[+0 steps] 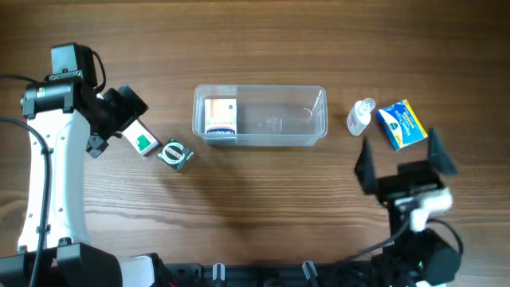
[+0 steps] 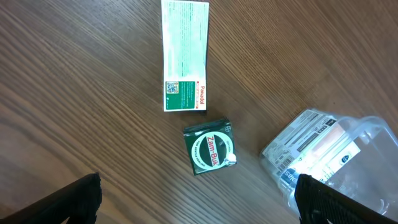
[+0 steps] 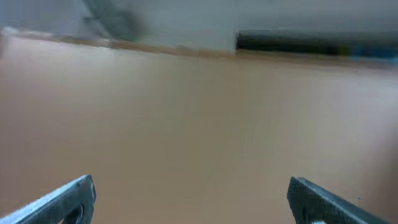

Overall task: Pack container
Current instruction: 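Swing the right arm up toward the blue Vicks packet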

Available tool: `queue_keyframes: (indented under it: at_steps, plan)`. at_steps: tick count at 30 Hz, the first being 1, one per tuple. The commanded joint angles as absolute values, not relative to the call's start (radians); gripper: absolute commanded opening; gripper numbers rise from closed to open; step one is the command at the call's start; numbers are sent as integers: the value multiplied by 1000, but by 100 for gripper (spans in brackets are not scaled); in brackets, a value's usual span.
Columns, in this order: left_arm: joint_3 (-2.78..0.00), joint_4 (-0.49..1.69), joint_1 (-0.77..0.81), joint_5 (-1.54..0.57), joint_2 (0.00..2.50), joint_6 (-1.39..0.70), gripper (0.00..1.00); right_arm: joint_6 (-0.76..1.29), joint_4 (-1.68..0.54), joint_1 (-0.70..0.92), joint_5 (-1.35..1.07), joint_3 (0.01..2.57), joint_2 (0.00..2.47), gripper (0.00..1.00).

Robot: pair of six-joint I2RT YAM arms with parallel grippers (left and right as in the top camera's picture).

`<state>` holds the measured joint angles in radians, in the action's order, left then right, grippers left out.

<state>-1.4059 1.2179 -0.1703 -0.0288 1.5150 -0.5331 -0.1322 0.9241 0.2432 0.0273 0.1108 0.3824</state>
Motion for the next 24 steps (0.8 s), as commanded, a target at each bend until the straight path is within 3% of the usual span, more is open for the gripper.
queue_keyframes:
  at_steps: [1, 8, 15, 24]
  plan:
    - [-1404, 1221, -174, -37, 1522, -532, 100, 83, 684, 243, 146, 354, 378, 100]
    - [-1404, 1221, -174, -38, 1522, -532, 100, 25, 216, 243, 305, 728, 378, 100]
    - [-1404, 1228, -174, -37, 1522, -532, 100, 105, -553, 243, 430, 1097, 443, 100]
    - [-1404, 1228, -174, -37, 1522, -532, 100, 109, -901, 243, 437, 1315, 613, 100]
